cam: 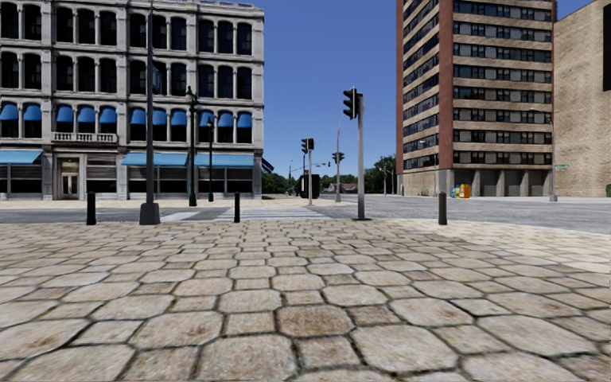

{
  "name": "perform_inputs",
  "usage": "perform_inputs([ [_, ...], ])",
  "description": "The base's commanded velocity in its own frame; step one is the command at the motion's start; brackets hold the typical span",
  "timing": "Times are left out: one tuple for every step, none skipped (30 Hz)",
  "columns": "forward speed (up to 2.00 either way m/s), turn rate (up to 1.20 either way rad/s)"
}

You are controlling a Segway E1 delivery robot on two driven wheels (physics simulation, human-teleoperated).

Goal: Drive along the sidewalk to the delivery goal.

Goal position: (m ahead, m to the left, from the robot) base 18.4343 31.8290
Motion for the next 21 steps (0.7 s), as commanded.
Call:
perform_inputs([
  [2.00, 0.00],
  [2.00, 0.00],
  [2.00, 0.00],
  [2.00, 0.00],
  [2.00, 0.00],
  [2.00, 0.00],
  [2.00, 0.00],
  [2.00, 0.00],
  [2.00, 0.00],
  [2.00, 0.00],
  [2.00, 0.00],
  [2.00, 0.00],
  [2.00, 0.00],
  [2.00, 0.00],
  [2.00, 0.00],
  [2.00, 0.00],
  [2.00, 0.00],
  [2.00, 0.00],
  [2.00, 0.00],
  [2.00, 0.00],
  [2.00, 0.00],
])
